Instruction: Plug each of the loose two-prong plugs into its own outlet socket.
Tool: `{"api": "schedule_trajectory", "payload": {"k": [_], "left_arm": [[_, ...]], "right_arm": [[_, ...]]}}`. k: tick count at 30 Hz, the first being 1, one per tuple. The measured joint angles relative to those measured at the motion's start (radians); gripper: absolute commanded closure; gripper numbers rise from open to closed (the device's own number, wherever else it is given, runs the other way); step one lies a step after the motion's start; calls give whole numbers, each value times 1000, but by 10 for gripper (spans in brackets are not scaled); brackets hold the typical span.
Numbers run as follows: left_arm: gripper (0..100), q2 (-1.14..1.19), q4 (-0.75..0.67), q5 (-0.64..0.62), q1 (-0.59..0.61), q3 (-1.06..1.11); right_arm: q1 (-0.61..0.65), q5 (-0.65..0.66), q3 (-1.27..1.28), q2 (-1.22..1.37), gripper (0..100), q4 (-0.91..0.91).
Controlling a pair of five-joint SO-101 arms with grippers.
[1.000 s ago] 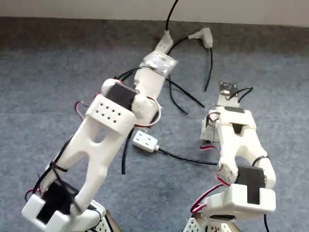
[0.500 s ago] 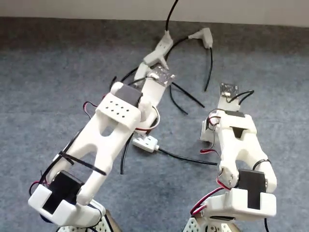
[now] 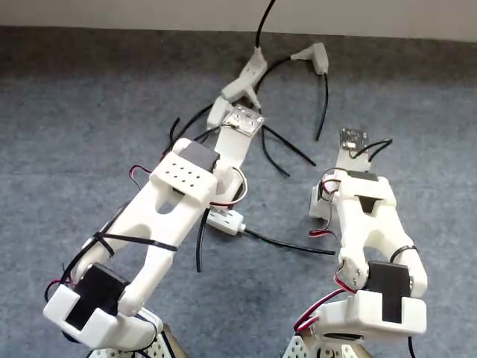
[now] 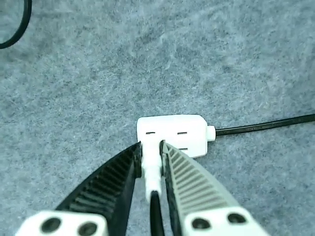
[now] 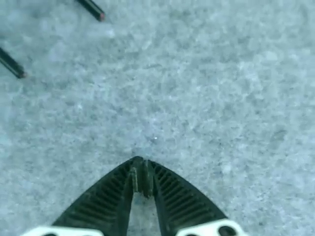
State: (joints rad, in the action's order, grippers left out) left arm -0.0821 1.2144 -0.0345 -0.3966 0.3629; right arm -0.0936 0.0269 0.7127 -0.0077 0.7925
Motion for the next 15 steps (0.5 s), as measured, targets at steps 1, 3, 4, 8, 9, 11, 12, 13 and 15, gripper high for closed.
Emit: {"api": "schedule_trajectory", "payload": {"k": [1, 3, 4, 8, 9, 11, 12, 13, 15], "left_arm": [[992, 0, -6, -2, 0, 2], [992, 0, -6, -2, -2, 5], [992, 0, -6, 0, -2, 5], [992, 0, -6, -2, 2, 9], [992, 0, -6, -2, 2, 9], [992, 0, -6, -2, 0, 9], [992, 0, -6, 0, 0, 9], [992, 0, -5, 0, 0, 9], [992, 0, 0, -21, 0, 9]], "right_arm": [[0, 0, 0, 0, 992, 0], [0, 0, 0, 0, 992, 0], [0, 0, 0, 0, 992, 0], [0, 0, 0, 0, 992, 0], [0, 0, 0, 0, 992, 0], [0, 0, 0, 0, 992, 0], [0, 0, 0, 0, 992, 0], [0, 0, 0, 0, 992, 0], [0, 0, 0, 0, 992, 0]]}}
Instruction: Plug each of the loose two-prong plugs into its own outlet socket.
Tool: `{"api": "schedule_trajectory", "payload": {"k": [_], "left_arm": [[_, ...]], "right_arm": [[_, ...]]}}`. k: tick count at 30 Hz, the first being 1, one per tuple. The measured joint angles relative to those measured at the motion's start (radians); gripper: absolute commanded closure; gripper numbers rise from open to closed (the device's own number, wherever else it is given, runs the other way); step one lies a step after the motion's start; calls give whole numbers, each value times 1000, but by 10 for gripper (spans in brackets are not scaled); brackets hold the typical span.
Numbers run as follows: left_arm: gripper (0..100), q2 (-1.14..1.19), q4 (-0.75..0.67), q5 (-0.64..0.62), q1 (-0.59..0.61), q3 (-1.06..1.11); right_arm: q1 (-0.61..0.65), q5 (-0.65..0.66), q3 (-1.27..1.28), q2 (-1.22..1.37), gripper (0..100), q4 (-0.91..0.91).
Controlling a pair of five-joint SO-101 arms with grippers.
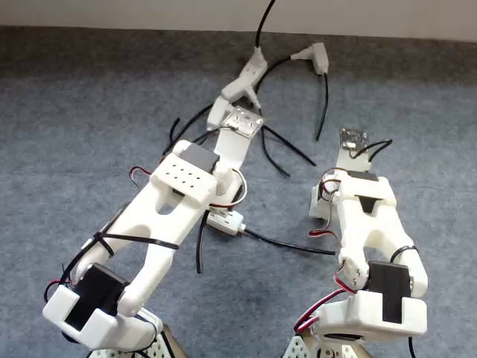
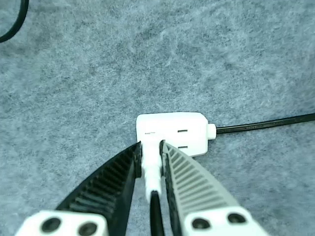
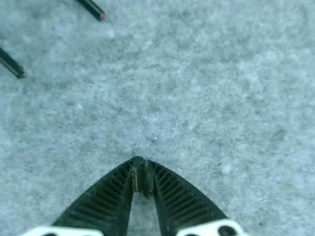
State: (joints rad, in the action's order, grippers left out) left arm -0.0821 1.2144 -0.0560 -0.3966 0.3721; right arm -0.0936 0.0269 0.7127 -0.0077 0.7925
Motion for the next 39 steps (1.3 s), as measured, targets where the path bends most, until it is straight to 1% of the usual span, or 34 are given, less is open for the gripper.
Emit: {"api": "schedule_trajectory", "payload": {"k": [8, 15, 29, 39], "left_arm": [[992, 3, 0, -23, 0, 3], [992, 0, -6, -23, 0, 68], [992, -2, -34, -25, 0, 75], [992, 2, -18, 14, 0, 29]], "right_arm": [[0, 0, 0, 0, 992, 0], [0, 0, 0, 0, 992, 0], [0, 0, 0, 0, 992, 0], [0, 0, 0, 0, 992, 0]]}}
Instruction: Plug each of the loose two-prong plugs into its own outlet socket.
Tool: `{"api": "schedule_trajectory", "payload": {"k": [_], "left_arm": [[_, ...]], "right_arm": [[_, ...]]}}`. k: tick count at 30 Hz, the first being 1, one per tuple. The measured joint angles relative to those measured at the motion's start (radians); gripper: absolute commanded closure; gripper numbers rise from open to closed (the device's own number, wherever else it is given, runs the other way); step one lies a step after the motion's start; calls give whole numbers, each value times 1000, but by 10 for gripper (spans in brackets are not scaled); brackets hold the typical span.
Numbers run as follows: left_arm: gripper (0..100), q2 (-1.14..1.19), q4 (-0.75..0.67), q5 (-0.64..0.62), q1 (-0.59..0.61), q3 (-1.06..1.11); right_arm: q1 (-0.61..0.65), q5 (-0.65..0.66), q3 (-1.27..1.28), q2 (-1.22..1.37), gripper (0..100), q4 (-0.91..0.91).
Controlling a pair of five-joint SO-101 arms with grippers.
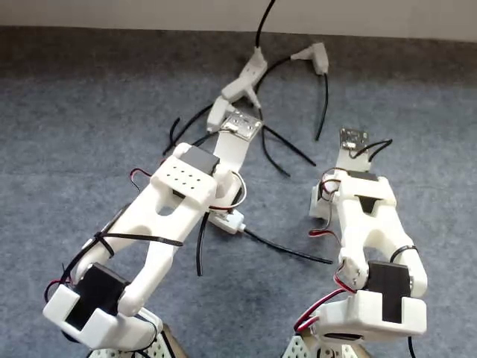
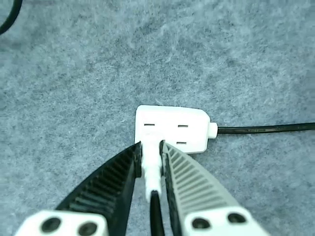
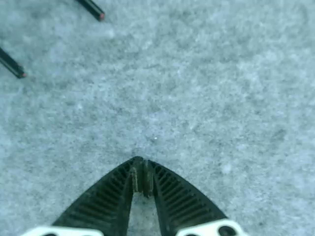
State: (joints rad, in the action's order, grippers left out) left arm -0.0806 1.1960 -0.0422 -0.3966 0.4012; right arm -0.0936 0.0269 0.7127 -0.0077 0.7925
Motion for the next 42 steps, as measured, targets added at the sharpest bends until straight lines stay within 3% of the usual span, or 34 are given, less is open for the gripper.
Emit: {"api": "schedule_trajectory", "payload": {"k": [11, 27, 42], "left_arm": [[992, 3, 0, 91, 0, 0], [992, 3, -55, 91, 2, 28], [992, -8, -155, 91, 3, 186]], "right_arm": [[0, 0, 0, 0, 992, 0], [0, 0, 0, 0, 992, 0], [0, 0, 0, 0, 992, 0]]}}
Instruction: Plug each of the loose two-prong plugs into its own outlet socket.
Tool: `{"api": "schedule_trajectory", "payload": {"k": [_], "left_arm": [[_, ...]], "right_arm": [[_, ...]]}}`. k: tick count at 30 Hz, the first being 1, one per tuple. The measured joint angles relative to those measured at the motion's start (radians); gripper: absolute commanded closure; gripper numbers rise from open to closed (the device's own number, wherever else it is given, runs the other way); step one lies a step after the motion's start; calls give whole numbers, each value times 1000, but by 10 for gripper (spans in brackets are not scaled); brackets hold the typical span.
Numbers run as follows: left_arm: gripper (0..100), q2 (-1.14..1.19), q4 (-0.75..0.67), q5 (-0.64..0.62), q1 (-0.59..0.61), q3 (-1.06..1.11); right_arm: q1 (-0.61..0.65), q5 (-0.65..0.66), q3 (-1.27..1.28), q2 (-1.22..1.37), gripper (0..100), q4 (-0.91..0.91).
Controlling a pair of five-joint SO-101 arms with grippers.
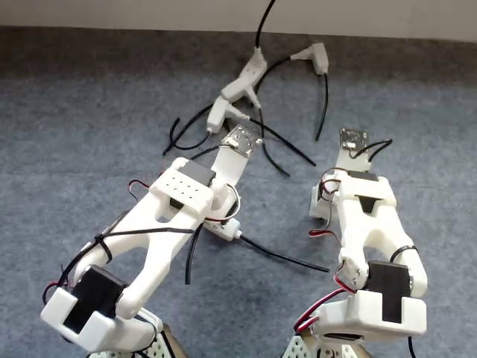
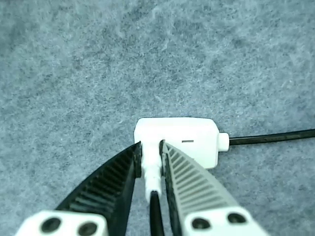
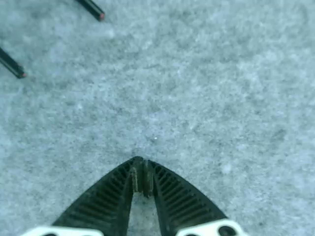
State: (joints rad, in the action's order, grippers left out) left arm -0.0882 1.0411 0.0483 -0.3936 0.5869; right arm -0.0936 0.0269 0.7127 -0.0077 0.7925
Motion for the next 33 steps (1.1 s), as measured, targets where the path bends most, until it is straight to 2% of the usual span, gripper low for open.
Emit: {"api": "schedule_trajectory", "payload": {"k": [9, 15, 24, 28, 33], "left_arm": [[987, -5, -55, 0, 15, 78], [846, 0, -46, 0, 34, 58], [842, 11, 110, 0, 38, -126], [842, 11, 170, 2, 91, -267], [842, 11, 252, -29, 127, -496]], "right_arm": [[0, 0, 0, 0, 992, 0], [0, 0, 0, 0, 992, 0], [0, 0, 0, 0, 992, 0], [0, -40, 0, 0, 990, 0], [0, -54, 0, 0, 899, 0]]}}
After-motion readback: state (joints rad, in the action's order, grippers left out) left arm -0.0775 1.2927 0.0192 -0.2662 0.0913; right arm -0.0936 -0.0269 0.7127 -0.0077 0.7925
